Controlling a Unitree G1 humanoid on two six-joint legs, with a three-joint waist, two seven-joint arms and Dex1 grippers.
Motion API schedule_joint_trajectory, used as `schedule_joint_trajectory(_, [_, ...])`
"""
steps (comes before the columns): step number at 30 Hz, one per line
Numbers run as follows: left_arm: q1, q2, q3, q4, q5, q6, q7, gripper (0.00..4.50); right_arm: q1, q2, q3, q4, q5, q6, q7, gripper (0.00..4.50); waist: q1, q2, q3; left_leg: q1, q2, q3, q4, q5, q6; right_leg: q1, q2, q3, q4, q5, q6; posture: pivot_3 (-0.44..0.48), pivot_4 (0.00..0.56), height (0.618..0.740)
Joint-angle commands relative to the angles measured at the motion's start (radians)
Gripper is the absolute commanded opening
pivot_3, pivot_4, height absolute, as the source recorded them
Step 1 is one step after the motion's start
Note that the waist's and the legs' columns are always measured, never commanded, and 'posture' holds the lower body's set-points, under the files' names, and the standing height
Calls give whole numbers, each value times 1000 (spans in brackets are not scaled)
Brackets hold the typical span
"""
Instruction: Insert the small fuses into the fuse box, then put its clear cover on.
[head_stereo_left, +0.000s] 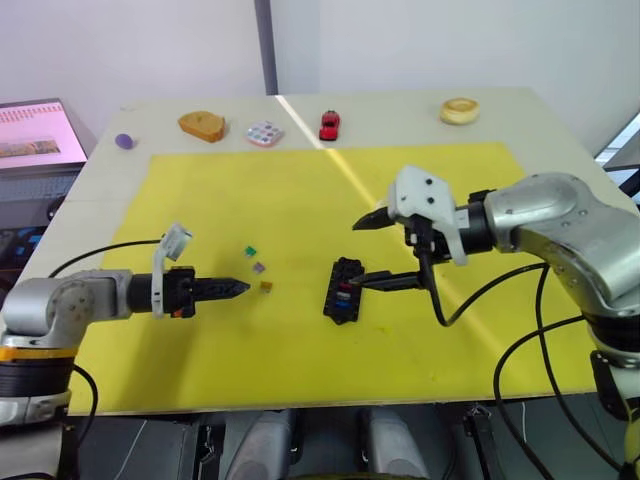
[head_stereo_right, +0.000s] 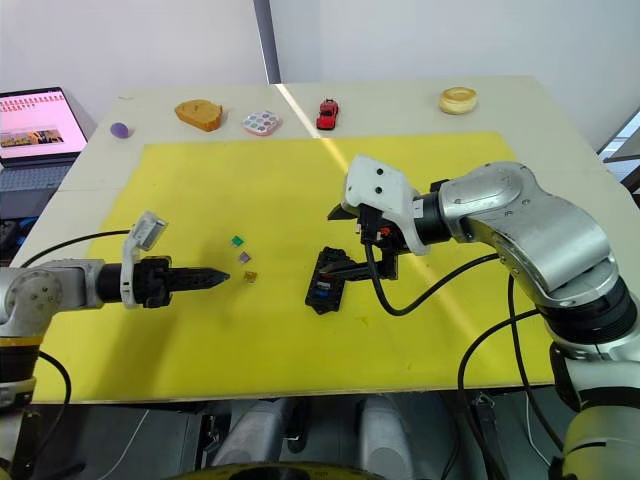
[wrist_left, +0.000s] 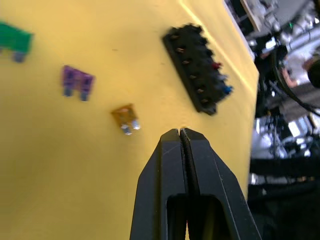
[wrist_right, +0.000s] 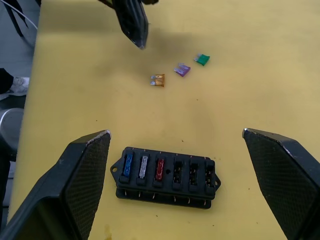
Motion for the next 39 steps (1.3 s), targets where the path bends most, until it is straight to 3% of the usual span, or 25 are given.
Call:
schedule_joint_trajectory(1, [-38,-25,49,38,-53,71,37,589,-13,6,-9,-23,-1,-14,-3,4500,0,0,0,0,0,0,0,0,0,0,0,0,0,0,0,0,150,740])
schedule_joint_trajectory(5, [-53,-57,4,66,-37,92,63,2427,-17,7,-3,-21,-9,-15,-7,4500,1,0,0,0,0,0,1,0,0,0,0,0,0,0,0,0,150,740])
schedule_joint_trajectory(12, [-92,-106,-30,172,-12,117,82,2427,-12,2,3,-24,-23,-20,-9,4500,0,0,0,0,0,0,1,0,0,0,0,0,1,0,0,0,150,740])
schedule_joint_trajectory(18, [-90,-123,-111,158,6,89,42,2427,-7,-7,12,-28,-40,-21,-12,4500,4,0,0,0,-1,0,1,0,0,0,0,0,1,0,0,0,150,740])
schedule_joint_trajectory(31, [-120,-171,-139,244,73,22,62,2427,4,-6,5,-40,-44,-16,-23,4500,26,0,-1,1,-1,-1,4,0,0,0,0,-1,1,0,0,0,150,740])
schedule_joint_trajectory(34, [-118,-176,-136,241,73,21,64,1508,6,-5,6,-45,-42,-16,-26,4500,26,0,-1,1,-1,-1,5,-1,1,0,0,-1,1,0,0,0,150,740])
schedule_joint_trajectory(37, [-116,-168,-135,240,78,18,56,50,5,-4,9,-41,-46,-20,-25,4500,24,0,-1,1,-1,-1,4,-1,1,0,0,-1,1,0,0,0,150,740])
schedule_joint_trajectory(39, [-112,-160,-138,241,89,9,54,50,5,-5,13,-39,-50,-24,-23,4500,24,0,-1,1,0,-1,4,-1,1,0,0,-1,1,0,0,0,150,740])
